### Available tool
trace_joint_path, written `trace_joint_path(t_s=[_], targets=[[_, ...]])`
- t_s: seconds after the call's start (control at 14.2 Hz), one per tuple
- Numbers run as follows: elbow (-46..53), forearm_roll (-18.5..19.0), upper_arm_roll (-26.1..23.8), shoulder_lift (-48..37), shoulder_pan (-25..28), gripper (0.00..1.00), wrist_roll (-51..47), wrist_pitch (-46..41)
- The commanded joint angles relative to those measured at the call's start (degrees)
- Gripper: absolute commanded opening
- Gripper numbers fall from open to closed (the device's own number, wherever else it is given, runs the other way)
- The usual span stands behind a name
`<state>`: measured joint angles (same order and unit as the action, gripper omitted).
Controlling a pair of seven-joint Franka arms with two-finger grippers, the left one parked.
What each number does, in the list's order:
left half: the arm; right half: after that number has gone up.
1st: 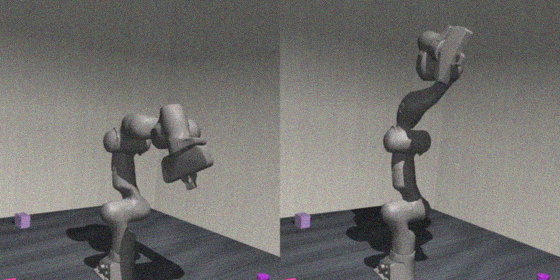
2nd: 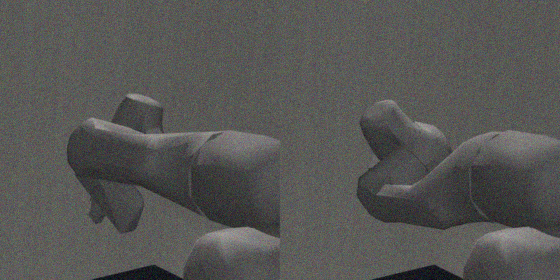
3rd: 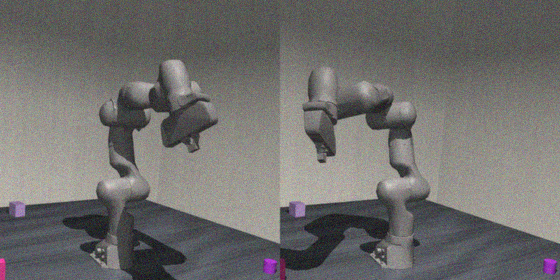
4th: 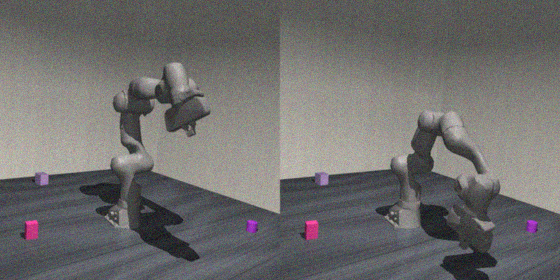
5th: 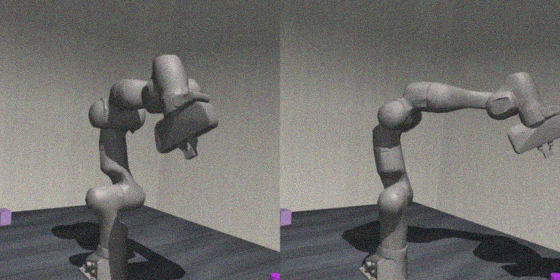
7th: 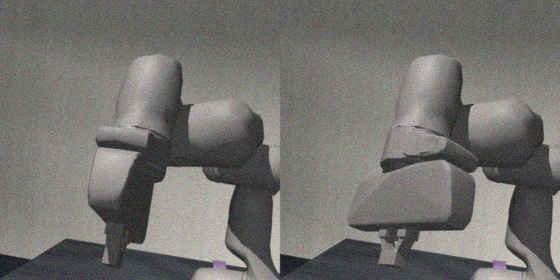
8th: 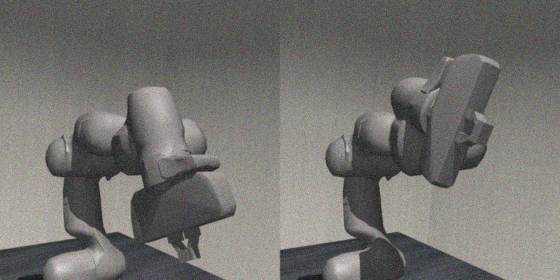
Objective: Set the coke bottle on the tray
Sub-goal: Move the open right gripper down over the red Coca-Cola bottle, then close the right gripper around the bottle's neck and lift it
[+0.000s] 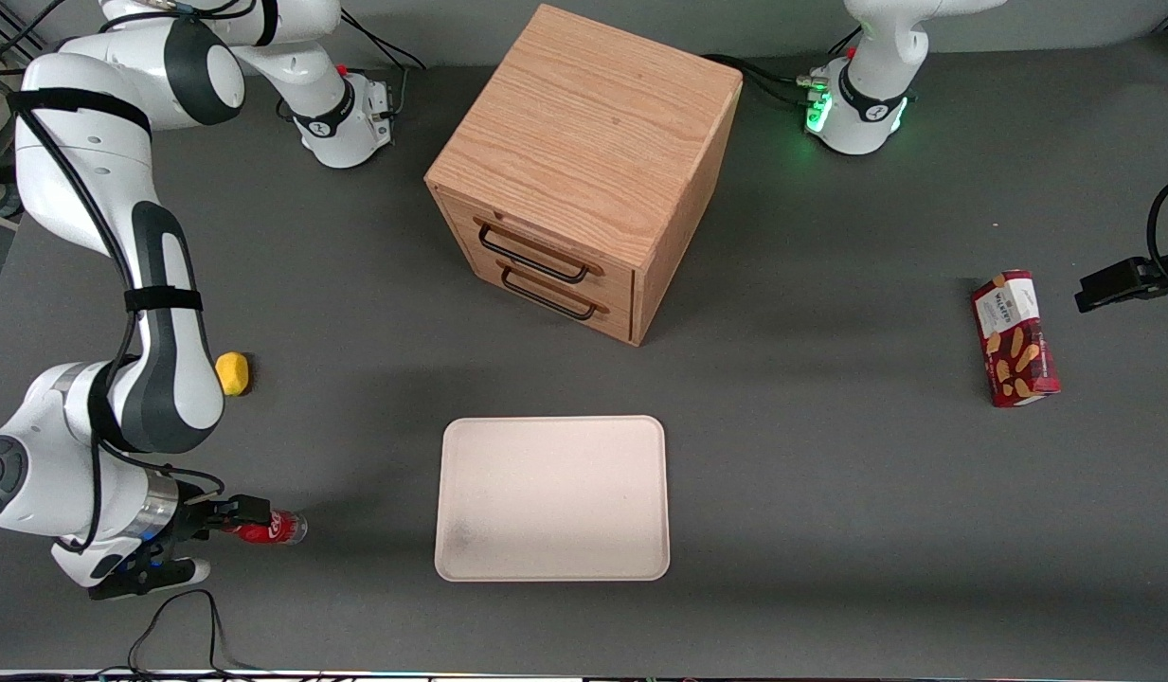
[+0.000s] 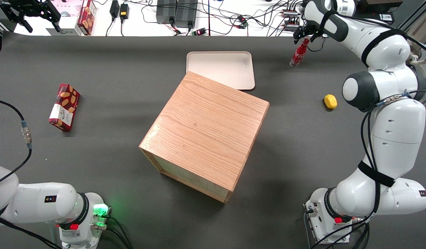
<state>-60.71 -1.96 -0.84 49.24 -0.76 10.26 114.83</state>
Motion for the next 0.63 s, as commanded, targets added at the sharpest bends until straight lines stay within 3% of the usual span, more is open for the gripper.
trace_joint_path(t_s=[0.0, 0.14, 0.56], targets=[[-0.5, 0.4, 0.4, 0.0, 0.1, 1.0, 1.3, 1.5], [-0.5, 1.4, 0.4, 0.0, 0.1, 1.0, 1.2, 1.5], [-0.5, 1.8, 0.4, 0.0, 0.3, 0.31, 1.0, 1.4]])
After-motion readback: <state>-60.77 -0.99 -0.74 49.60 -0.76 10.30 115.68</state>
